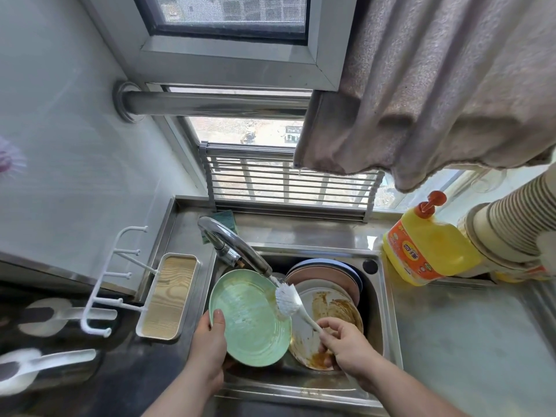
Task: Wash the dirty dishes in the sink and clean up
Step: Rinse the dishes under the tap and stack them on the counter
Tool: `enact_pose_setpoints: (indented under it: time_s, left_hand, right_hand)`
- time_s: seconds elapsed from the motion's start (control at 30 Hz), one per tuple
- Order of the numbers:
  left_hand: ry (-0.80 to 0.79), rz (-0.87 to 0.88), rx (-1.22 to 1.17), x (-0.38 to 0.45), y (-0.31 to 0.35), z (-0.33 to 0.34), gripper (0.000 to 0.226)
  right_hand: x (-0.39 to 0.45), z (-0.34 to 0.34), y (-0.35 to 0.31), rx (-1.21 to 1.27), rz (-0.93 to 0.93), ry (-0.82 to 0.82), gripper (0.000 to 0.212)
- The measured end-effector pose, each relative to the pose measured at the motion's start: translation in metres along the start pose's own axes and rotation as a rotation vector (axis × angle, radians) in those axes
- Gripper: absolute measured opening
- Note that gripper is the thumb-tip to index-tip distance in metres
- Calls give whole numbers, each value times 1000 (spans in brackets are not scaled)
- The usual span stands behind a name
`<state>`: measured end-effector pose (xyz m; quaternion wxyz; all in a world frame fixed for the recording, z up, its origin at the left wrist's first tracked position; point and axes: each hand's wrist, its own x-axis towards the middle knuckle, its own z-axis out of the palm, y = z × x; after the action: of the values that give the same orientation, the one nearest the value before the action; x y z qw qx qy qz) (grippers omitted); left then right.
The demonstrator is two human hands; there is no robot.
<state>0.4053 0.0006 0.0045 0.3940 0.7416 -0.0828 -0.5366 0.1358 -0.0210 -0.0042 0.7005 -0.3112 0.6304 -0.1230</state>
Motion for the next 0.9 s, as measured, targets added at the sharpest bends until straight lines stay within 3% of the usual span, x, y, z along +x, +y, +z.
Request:
enact_pose_setpoints:
  time_s: [0.63, 0.7, 0.8, 0.9]
  left_hand:
    - [14, -20, -23, -7, 8, 2, 20]
    - [18, 1, -4, -7, 7, 0, 22]
    - [46, 61, 45, -4, 3, -7, 29]
    - [65, 111, 82, 1, 0, -12, 27]
  right_hand:
    - [8, -3, -11, -203, -119, 270, 16]
    - [11, -7, -11, -350, -99, 351, 14]
    - [10, -14, 1, -765, 17, 411, 21]
    - [12, -10, 14, -1037, 4, 344, 37]
